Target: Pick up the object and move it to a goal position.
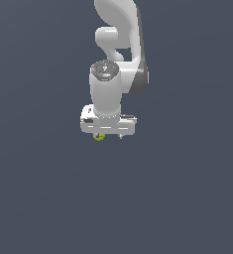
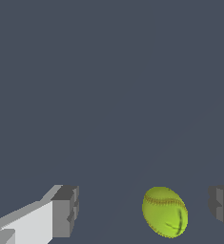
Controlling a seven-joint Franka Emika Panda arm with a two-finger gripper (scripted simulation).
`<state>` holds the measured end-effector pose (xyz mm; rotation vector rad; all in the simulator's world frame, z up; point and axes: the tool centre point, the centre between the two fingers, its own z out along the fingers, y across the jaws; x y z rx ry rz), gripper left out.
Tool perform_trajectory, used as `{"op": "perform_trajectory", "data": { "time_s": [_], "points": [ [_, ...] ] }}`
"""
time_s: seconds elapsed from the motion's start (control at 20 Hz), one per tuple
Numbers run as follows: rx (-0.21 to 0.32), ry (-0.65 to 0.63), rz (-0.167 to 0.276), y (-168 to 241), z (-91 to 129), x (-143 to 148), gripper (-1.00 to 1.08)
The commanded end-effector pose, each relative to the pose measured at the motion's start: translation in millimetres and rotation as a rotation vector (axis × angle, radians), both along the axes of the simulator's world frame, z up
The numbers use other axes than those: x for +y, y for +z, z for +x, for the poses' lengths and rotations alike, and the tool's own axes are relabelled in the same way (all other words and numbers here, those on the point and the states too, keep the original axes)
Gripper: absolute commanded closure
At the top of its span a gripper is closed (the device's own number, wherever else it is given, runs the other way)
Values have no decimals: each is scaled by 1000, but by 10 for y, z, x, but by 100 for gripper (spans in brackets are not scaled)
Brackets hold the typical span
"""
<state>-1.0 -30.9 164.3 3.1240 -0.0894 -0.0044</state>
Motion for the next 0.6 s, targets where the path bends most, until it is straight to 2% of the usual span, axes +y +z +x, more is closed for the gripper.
{"op": "perform_trajectory", "data": {
  "time_s": [0.0,0.55],
  "points": [
    [0,0,0,0,0,0,-92],
    [-4,31,-3,117,17,-14,-92]
  ]
}}
